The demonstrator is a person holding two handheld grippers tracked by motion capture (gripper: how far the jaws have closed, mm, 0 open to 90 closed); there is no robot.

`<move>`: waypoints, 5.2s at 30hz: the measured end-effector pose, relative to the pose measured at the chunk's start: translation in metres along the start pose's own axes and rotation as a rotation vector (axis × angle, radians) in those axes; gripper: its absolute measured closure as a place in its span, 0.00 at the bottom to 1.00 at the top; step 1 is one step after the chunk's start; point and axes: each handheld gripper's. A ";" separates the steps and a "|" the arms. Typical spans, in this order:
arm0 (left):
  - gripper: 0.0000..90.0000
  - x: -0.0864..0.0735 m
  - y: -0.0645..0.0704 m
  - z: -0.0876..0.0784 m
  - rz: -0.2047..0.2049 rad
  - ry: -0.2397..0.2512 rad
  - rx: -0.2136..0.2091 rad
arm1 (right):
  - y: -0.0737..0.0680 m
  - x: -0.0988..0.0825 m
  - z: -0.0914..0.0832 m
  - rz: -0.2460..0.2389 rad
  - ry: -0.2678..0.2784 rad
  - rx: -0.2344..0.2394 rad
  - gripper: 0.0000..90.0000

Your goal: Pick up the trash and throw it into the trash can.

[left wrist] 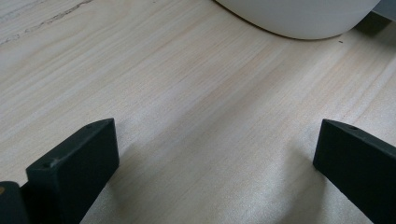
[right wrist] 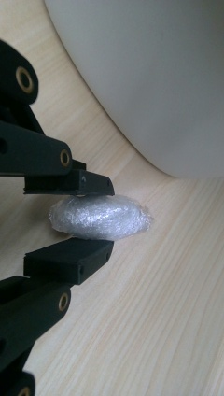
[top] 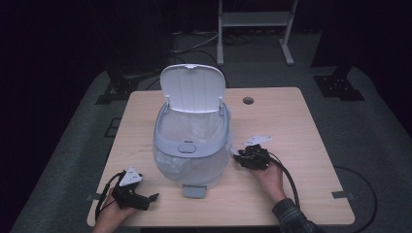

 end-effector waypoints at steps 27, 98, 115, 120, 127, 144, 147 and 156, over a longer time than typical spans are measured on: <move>0.00 0.000 0.000 0.000 0.000 0.000 0.000 | 0.010 -0.001 -0.054 0.012 0.031 0.085 0.74; 0.00 0.000 0.000 0.000 -0.002 0.000 0.000 | -0.014 0.054 -0.174 -0.139 0.225 0.264 0.74; 0.00 0.000 0.000 0.000 -0.003 0.002 0.000 | -0.027 0.086 -0.193 -0.189 0.298 0.334 0.74; 0.00 0.000 0.000 0.000 -0.003 0.002 0.000 | -0.034 0.101 -0.194 -0.210 0.312 0.362 0.74; 0.00 0.000 0.000 0.000 -0.003 0.001 0.000 | -0.048 0.124 -0.190 -0.249 0.320 0.398 0.74; 0.00 0.000 0.000 0.000 -0.003 0.002 0.000 | -0.072 0.168 -0.167 -0.309 0.316 0.444 0.74; 0.00 0.000 0.000 0.000 -0.003 0.002 0.000 | -0.074 0.174 -0.161 -0.313 0.309 0.452 0.74; 0.00 0.000 0.000 0.000 -0.003 0.002 0.000 | -0.081 0.191 -0.149 -0.323 0.291 0.460 0.74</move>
Point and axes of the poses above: each handheld gripper's, and its own axes: z roughly forward along the jaws, x roughly out of its top, y roughly to its right, and after that the axes turned 12 degrees about x, right-handed
